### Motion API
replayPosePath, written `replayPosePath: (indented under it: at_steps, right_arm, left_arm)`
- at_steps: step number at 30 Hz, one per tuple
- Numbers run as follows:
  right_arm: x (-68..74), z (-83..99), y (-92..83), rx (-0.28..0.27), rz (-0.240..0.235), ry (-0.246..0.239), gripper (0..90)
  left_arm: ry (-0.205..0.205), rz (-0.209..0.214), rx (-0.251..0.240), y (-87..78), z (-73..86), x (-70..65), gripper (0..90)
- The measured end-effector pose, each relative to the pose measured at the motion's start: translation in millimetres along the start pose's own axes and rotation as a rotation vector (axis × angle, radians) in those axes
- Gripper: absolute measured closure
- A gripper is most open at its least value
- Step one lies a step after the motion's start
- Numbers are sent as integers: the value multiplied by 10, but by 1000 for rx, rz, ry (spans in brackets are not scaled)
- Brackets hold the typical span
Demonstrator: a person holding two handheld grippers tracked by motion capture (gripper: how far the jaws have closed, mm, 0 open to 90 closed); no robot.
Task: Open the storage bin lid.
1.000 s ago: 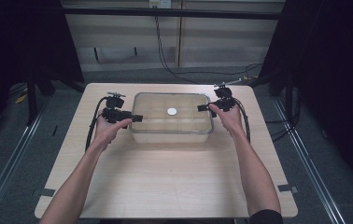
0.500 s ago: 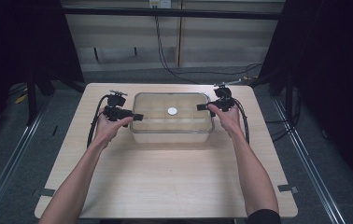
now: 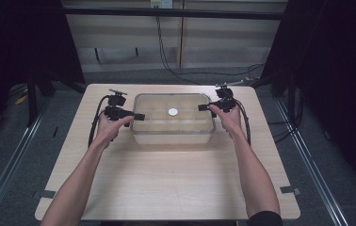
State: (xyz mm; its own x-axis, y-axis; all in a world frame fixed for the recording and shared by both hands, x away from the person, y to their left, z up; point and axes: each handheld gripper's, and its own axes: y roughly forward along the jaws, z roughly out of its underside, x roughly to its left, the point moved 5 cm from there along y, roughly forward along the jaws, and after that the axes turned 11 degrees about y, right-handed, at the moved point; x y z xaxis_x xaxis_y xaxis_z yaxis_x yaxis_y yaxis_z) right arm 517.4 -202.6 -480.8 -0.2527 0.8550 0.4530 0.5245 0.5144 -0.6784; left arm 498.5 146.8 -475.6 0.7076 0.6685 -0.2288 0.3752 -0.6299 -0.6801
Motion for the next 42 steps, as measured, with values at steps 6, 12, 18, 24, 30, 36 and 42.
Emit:
replayPosePath:
  at_steps: [6,12,18,24,30,36,42]
  right_arm:
    - [15,-8,-23,-8,7,-8,297]
    - [33,-31,-75,-36,-6,-9,347]
    - [33,-52,-126,-59,-27,3,400]
    - [46,-79,-204,-83,-49,7,456]
    - [79,-105,-314,-112,-92,15,507]
    - [98,-114,-394,-135,-155,31,554]
    - [121,-120,-424,-134,-156,26,551]
  left_arm:
    - [1,-8,-1,-20,1,1,355]
    - [17,-22,-21,-61,-16,-6,377]
    - [29,-31,-43,-95,-36,-17,409]
    - [41,-40,-67,-140,-64,-27,429]
    - [61,-43,-80,-197,-100,-57,448]
    - [66,-33,-93,-238,-126,-84,463]
    - [69,-25,-110,-268,-140,-93,482]
